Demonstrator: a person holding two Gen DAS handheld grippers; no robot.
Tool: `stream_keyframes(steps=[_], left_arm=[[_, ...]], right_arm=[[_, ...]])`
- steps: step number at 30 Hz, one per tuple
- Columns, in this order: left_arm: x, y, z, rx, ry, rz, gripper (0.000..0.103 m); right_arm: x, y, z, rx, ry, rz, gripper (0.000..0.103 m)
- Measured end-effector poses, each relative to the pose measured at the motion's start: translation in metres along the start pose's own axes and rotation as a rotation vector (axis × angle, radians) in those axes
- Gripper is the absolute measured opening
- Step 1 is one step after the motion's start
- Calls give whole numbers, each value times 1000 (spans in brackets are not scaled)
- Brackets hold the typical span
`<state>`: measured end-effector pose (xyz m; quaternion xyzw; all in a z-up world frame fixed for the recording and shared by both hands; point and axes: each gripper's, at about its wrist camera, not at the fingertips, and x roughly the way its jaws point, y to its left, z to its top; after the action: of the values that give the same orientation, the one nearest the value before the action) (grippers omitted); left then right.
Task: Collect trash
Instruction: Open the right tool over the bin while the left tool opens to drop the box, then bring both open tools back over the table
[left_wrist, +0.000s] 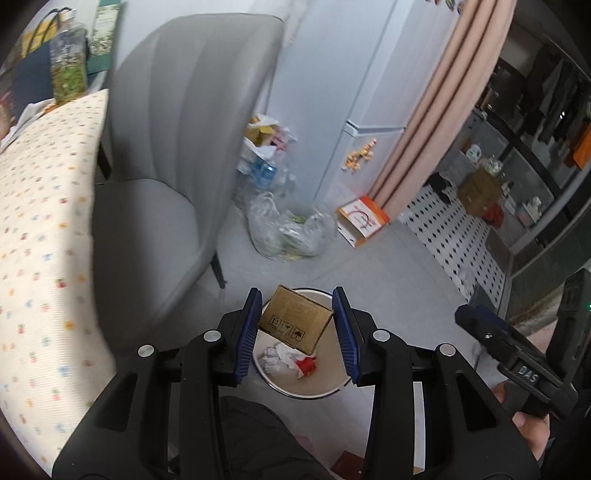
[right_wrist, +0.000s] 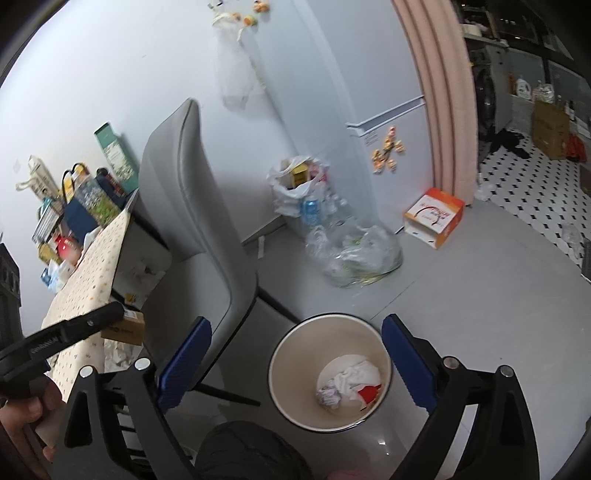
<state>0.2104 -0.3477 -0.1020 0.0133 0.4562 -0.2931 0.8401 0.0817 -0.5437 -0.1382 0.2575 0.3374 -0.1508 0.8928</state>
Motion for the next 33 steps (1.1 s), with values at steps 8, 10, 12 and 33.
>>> stream_keyframes(steps=[8, 10, 12, 33], left_arm=[[24, -34, 3, 33, 42, -47, 47], [25, -39, 3, 46, 40, -56, 78], [21, -40, 3, 38, 11, -52, 92], [-68, 34, 3, -120, -143, 10, 97]], right_arm=[[-7, -23, 3, 27, -9, -24, 92], [-8, -24, 3, 33, -11, -29, 92], [-10, -27, 3, 39, -13, -31, 92], [-20, 40, 1, -67, -17, 32, 95]])
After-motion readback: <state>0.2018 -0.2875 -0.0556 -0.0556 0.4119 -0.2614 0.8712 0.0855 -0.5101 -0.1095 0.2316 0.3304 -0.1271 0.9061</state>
